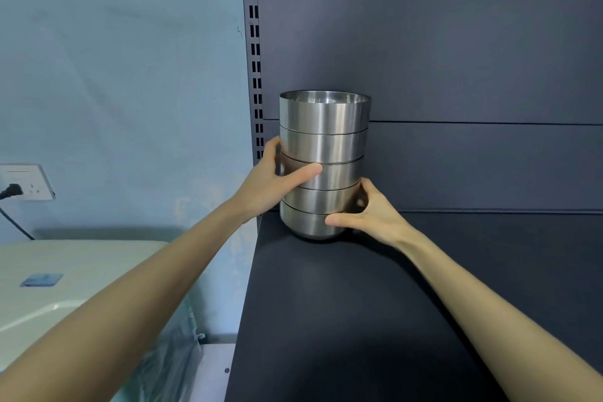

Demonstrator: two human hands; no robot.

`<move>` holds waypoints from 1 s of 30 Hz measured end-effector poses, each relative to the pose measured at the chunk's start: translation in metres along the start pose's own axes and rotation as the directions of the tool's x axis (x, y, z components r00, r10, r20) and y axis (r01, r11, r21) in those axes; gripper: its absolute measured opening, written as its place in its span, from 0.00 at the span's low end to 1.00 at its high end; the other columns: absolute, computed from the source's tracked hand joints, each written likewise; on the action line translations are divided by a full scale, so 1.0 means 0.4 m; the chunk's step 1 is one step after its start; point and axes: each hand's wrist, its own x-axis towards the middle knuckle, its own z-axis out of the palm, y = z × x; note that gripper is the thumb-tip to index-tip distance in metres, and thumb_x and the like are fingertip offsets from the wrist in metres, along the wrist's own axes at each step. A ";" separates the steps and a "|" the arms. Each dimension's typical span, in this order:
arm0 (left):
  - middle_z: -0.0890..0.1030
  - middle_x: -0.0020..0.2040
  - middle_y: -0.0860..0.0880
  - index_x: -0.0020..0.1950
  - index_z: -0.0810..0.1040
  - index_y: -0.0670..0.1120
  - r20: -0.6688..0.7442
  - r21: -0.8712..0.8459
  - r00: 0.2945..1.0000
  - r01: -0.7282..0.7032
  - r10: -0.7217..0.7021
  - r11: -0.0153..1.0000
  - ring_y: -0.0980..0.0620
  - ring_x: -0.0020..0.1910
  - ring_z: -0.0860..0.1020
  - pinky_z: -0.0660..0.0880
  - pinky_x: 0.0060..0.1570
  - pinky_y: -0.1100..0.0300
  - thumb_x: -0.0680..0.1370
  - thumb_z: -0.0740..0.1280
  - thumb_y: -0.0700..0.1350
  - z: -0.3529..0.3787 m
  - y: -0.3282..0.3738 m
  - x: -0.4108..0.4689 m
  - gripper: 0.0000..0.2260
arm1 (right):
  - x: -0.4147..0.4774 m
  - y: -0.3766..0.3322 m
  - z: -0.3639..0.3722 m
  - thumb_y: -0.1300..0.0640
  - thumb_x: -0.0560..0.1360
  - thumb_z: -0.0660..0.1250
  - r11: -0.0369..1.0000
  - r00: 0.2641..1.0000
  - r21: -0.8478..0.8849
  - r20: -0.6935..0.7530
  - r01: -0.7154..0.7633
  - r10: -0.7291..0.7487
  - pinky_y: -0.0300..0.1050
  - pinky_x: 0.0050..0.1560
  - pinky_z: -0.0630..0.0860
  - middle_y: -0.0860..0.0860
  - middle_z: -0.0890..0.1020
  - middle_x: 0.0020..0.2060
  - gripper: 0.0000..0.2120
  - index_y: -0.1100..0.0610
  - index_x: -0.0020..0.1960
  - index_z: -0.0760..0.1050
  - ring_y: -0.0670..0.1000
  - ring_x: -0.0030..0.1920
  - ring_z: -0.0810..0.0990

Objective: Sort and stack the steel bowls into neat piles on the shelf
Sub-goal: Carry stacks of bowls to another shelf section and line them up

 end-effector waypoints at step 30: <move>0.73 0.61 0.46 0.69 0.70 0.45 0.162 0.737 0.854 -0.438 0.495 0.515 0.46 0.61 0.70 0.71 0.57 0.50 0.76 0.66 0.54 0.161 0.399 -0.259 0.24 | -0.446 -0.241 -0.379 0.48 0.74 0.71 0.728 0.931 -0.684 -0.290 -0.040 -0.222 0.56 0.69 0.65 0.53 0.63 0.73 0.34 0.57 0.74 0.62 0.56 0.71 0.65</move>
